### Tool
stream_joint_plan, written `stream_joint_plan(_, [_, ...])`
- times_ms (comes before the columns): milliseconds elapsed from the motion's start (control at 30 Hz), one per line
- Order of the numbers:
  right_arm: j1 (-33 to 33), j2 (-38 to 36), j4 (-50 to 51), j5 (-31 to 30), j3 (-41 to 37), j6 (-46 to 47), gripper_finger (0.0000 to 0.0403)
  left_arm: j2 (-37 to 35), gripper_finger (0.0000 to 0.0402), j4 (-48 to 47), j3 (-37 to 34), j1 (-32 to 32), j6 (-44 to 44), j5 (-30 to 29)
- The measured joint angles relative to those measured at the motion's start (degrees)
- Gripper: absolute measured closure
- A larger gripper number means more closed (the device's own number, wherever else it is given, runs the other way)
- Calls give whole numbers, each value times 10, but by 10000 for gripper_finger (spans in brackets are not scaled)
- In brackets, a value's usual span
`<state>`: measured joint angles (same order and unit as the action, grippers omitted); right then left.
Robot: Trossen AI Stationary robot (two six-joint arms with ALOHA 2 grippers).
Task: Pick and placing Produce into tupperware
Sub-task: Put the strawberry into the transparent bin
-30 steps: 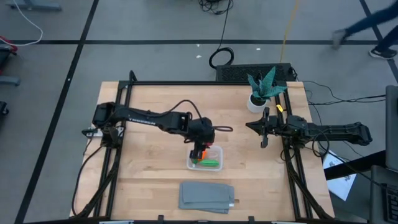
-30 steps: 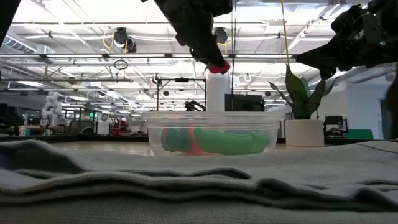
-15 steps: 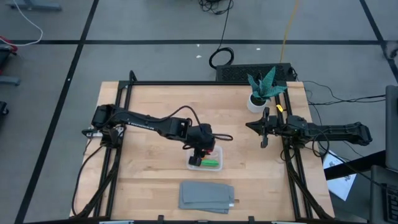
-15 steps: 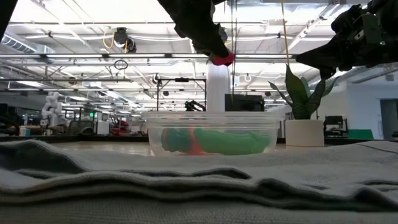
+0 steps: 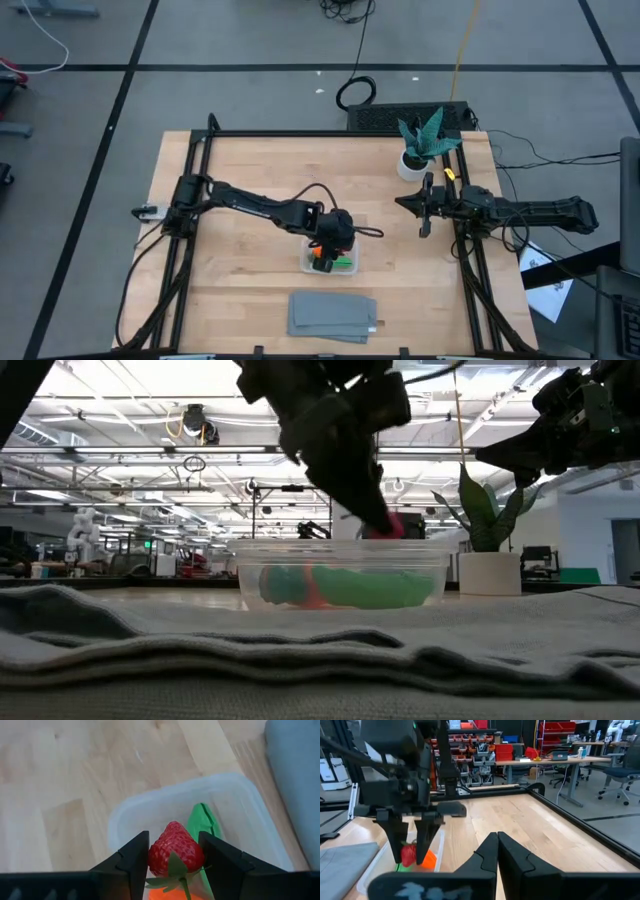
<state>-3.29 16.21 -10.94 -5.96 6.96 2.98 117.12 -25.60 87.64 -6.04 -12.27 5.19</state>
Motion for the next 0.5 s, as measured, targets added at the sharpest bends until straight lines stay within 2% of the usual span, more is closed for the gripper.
stream_joint_plan(133, [0, 0, 0, 0, 0, -3, 403, 13, 234, 2, 0, 2, -12, 26])
stream_joint_plan(500, [0, 1, 0, 0, 0, -3, 403, 37, 234, 9, 0, 5, -30, 24])
